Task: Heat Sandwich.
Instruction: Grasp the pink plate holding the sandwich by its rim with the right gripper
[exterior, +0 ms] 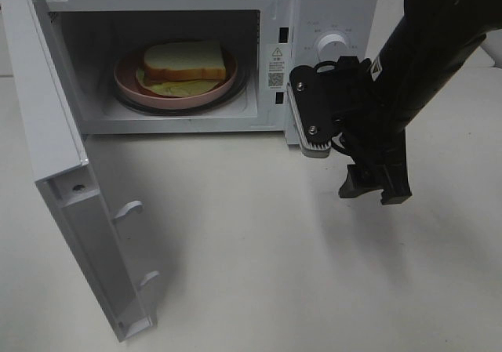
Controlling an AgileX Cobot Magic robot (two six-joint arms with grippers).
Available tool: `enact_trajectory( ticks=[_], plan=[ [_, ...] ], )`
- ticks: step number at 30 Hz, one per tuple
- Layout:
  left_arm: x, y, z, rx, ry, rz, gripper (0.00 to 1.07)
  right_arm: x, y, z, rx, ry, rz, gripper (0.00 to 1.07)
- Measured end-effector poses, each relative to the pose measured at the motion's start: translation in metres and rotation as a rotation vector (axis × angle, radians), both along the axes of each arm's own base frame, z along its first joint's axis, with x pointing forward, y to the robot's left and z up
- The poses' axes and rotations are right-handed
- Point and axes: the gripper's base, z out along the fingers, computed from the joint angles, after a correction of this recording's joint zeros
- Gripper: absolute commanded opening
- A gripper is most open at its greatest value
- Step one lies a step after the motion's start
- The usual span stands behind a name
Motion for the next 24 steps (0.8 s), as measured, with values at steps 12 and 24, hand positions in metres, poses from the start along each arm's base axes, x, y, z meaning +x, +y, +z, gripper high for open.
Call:
enact_trajectory(
  ticks=[12, 24],
  plan=[
    [0.0, 0.0, 0.0, 0.0, 0.0, 0.0, 0.98, 0.0, 0.007, 0.001, -0.039, -0.063, 0.068, 0.97],
    [0.0, 0.0, 0.0, 0.0, 0.0, 0.0, 0.98, 0.004, 0.026, 0.009, -0.035, -0.132, 0.138, 0.95]
  ],
)
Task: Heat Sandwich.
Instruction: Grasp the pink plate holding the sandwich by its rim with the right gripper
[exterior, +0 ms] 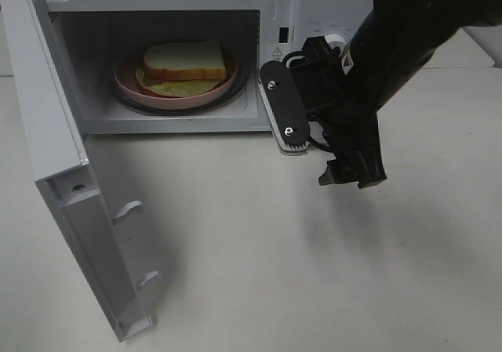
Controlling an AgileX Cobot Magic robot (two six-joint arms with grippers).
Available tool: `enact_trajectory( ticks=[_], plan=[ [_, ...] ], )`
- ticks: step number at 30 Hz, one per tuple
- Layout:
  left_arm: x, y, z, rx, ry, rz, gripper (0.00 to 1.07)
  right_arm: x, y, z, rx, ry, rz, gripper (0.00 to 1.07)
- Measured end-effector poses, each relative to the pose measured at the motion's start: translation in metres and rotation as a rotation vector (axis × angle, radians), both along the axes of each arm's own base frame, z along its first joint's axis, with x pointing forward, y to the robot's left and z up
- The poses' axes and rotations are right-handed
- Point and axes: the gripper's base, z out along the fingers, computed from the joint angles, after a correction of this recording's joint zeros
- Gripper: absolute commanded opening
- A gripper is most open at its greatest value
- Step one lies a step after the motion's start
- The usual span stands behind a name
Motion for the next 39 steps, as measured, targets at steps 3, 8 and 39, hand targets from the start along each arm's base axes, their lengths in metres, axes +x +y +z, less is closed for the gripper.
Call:
enact_trajectory(
  ticks=[3, 8, 39],
  plan=[
    [0.0, 0.0, 0.0, 0.0, 0.0, 0.0, 0.98, 0.009, 0.013, 0.0, 0.013, -0.011, 0.006, 0.95],
    [0.0, 0.0, 0.0, 0.0, 0.0, 0.0, 0.98, 0.024, 0.029, -0.001, 0.025, -0.028, 0.019, 0.94],
    [0.0, 0.0, 0.0, 0.0, 0.0, 0.0, 0.98, 0.095, 0.095, -0.034, 0.066, -0.09, 0.048, 0.92]
  ],
)
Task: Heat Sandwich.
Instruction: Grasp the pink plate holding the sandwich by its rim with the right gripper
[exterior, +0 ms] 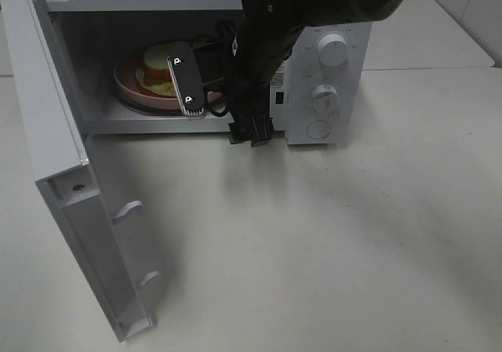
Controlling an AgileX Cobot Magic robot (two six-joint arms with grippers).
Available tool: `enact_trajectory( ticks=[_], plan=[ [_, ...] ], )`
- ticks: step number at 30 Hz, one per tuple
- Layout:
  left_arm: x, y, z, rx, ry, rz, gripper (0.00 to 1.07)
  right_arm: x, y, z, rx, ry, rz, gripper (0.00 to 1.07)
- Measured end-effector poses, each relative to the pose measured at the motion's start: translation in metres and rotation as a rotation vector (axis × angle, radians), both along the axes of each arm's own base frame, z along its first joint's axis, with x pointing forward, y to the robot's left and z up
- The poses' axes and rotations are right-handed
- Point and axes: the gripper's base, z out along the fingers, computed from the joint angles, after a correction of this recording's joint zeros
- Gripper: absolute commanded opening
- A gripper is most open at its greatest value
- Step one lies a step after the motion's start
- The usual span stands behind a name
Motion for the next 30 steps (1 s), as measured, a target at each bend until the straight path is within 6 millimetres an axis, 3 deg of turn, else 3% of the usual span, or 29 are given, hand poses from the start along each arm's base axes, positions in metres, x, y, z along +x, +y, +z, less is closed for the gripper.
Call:
enact_trajectory(
  ticks=[15, 30],
  plan=[
    [0.0, 0.0, 0.0, 0.0, 0.0, 0.0, 0.98, 0.031, 0.024, -0.02, 0.041, -0.03, -0.026, 0.89],
    [0.0, 0.0, 0.0, -0.003, 0.0, 0.001, 0.98, 0.047, 0.035, -0.04, 0.057, -0.018, -0.069, 0.86]
  ],
)
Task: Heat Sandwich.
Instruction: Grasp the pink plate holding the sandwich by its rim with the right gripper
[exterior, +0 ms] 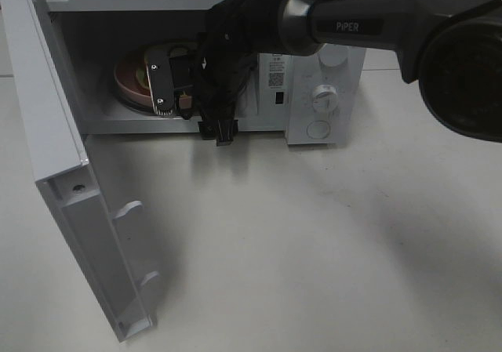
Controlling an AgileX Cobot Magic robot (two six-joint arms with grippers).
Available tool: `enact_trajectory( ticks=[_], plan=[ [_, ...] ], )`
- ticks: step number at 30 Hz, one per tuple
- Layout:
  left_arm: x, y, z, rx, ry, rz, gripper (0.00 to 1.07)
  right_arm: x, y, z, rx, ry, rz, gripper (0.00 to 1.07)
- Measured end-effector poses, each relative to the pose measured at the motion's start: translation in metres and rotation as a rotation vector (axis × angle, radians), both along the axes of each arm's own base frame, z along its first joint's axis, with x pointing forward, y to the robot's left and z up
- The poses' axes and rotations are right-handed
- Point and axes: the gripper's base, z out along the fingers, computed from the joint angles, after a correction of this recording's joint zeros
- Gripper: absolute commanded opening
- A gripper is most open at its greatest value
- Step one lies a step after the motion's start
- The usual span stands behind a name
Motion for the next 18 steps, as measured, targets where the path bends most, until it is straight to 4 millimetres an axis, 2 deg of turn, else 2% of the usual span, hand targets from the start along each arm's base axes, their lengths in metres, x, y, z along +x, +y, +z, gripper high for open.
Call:
enact_trajectory(
  ticks=[13, 16, 17, 18],
  plan=[
    [0.0, 0.0, 0.0, 0.0, 0.0, 0.0, 0.98, 0.009, 0.009, -0.004, 0.038, -0.016, -0.003, 0.85],
    [0.0, 0.0, 0.0, -0.001, 0.0, 0.0, 0.98, 0.01, 0.011, -0.01, 0.052, -0.004, -0.009, 0.79],
    [0.0, 0.0, 0.0, -0.001, 0.0, 0.0, 0.98, 0.01, 0.011, -0.011, 0.052, 0.002, -0.011, 0.75],
    [0.0, 0.0, 0.0, -0.001, 0.0, 0.0, 0.98, 0.01, 0.011, -0.015, 0.05, 0.009, -0.012, 0.63]
  ],
)
